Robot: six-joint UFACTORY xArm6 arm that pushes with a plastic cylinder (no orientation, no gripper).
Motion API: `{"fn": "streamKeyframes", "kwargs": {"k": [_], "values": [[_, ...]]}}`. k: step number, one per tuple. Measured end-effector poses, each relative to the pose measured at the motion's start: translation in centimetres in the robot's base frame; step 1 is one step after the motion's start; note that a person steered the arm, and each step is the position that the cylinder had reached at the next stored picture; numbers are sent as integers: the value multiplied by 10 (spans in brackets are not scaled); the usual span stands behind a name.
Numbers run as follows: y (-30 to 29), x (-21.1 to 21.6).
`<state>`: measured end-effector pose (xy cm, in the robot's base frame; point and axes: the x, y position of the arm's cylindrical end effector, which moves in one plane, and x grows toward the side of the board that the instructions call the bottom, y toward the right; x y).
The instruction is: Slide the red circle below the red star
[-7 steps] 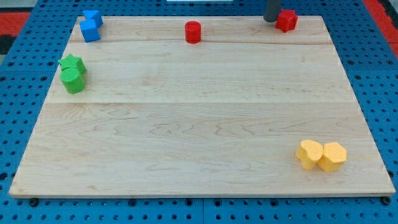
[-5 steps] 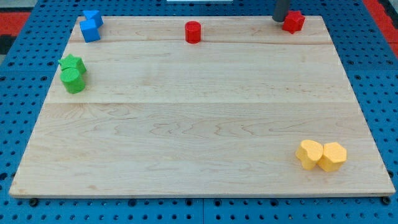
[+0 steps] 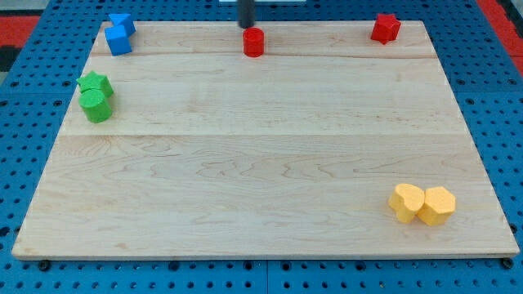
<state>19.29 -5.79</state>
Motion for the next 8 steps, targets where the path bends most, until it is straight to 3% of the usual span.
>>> {"fn": "streamKeyframes", "kwargs": {"k": [2, 4, 7, 8], "values": [[7, 28], [50, 41], [50, 105], [89, 105]]}}
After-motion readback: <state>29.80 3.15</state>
